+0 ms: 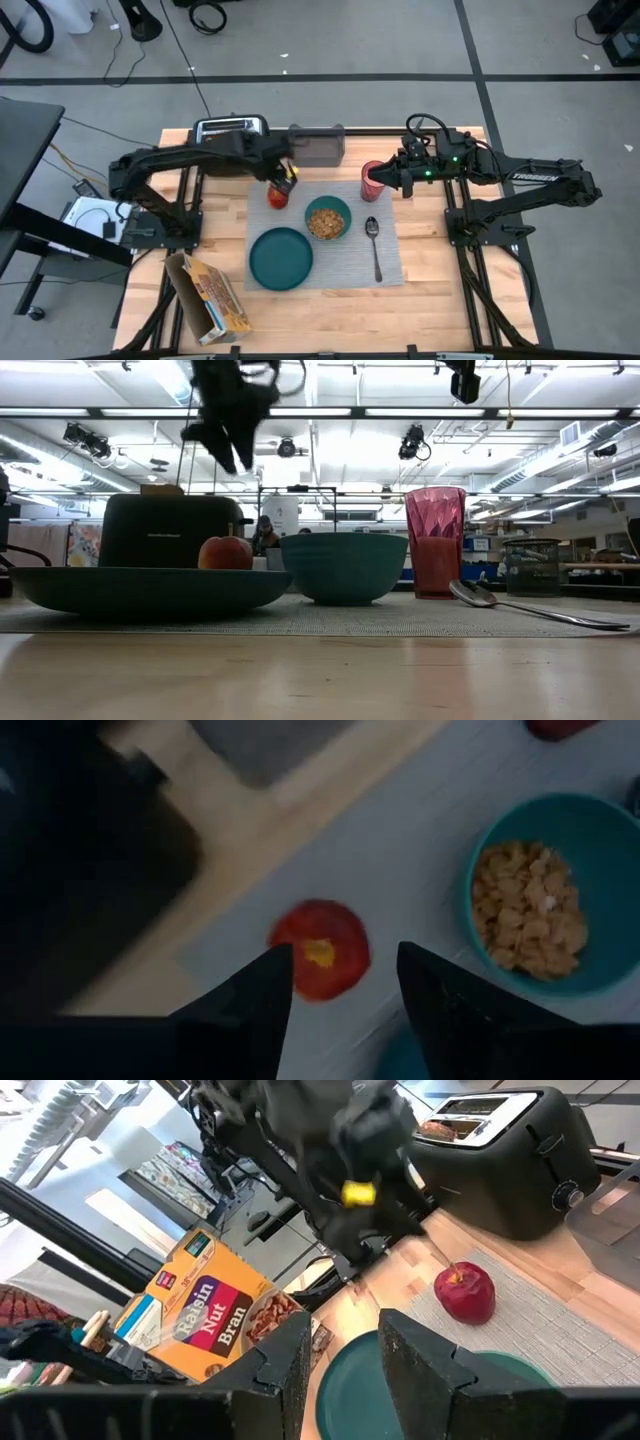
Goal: Arrange a breakfast setting
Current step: Put the toasted bread on the blue plate
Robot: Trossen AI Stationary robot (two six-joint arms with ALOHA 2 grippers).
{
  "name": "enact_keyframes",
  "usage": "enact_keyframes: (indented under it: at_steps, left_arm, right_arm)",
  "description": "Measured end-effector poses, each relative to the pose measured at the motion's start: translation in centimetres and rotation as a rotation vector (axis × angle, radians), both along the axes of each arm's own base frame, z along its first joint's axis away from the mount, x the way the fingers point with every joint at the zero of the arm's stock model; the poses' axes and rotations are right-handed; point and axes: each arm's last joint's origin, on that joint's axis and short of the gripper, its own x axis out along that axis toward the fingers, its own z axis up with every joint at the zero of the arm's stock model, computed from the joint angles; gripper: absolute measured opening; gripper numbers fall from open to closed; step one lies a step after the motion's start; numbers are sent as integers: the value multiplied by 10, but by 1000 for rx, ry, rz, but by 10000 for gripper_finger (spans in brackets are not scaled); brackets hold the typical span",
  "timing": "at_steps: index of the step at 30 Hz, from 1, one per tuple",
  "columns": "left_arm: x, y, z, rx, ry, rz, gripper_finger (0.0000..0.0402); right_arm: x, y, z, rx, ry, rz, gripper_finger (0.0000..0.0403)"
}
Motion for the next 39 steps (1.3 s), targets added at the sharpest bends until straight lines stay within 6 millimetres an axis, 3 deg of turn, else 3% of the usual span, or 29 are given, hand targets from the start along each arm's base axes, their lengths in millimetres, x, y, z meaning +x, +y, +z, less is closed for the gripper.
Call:
enact_keyframes:
  at_steps: [4,9,19,24,33,39]
  left_arm:
    - [-23,14,39,62,-54,-29,188]
    - [-67,37,79,140,-46,-38,188]
    - [-159,60,100,154,230,-115,188]
    - [-171,77,87,163,303,-179,188]
    - [-161,98,34,161,365,-308,188]
    - [-158,104,16,195,381,-379,188]
  right_arm:
    - [0,0,0,-2,2,1,129]
    - [0,0,0,-18,2,3,129]
    - [0,0,0,-15,1,2,129]
    - [0,-2,0,-42,3,-50,129]
    - [0,-3,0,-60,4,-87,129]
    - [0,-3,0,-61,4,-90,129]
